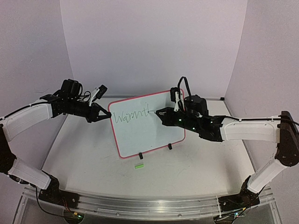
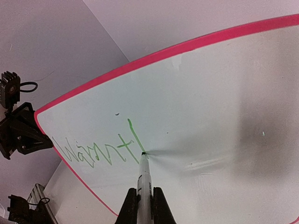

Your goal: Write a sentence on the whiteboard

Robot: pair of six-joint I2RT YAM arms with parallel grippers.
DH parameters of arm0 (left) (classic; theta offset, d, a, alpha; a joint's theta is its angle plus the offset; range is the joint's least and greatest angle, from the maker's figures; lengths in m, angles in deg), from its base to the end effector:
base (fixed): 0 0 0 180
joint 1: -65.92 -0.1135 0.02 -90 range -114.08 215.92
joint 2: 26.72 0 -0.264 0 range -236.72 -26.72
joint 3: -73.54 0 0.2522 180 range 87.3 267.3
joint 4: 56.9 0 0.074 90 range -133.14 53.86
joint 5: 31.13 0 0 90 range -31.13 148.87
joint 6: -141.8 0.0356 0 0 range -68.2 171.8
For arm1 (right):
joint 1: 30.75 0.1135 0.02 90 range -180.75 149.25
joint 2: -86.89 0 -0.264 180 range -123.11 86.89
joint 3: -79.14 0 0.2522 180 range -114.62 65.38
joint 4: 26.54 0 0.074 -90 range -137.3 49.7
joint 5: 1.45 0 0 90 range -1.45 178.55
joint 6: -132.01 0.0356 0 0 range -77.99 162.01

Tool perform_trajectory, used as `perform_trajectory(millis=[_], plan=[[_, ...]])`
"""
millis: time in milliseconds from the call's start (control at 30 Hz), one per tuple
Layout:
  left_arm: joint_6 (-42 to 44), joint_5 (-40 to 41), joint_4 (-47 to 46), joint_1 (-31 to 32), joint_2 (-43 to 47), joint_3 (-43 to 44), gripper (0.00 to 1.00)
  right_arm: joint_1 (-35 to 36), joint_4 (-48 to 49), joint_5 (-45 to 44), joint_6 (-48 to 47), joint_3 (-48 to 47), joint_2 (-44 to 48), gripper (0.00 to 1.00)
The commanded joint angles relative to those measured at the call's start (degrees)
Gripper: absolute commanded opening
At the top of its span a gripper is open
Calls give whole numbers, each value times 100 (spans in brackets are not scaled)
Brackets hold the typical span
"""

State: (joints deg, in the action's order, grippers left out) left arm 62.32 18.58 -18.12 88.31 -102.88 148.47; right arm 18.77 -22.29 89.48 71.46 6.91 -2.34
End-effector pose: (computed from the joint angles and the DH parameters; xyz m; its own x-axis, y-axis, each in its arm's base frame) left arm 0.2561 -0.1304 0.2994 -0.4478 0.3351 -0.8290 0.8445 0.4632 -0.2689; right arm 0.2362 0.2776 0.2796 -0.5037 0.1670 -0.8476 -0.6008 0.6373 0.4827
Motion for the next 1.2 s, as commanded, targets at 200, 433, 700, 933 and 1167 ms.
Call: perform_trajectory(millis=[200,433,700,933,1167], plan=[[217,145,343,170,-164,74,0,-64,410,-407,21,-138,217,0],[220,141,341,171,-164,71,0,-61,458,-565,18,-7,335,0],[222,145,350,177,-166,71,0,-64,417,-626,83,107,295,0],[220,145,353,172,-165,73,0,-61,345,-703,137,220,288,0],[222,149,348,171,-162,71,0,-65,274,-647,308,465,288,0]])
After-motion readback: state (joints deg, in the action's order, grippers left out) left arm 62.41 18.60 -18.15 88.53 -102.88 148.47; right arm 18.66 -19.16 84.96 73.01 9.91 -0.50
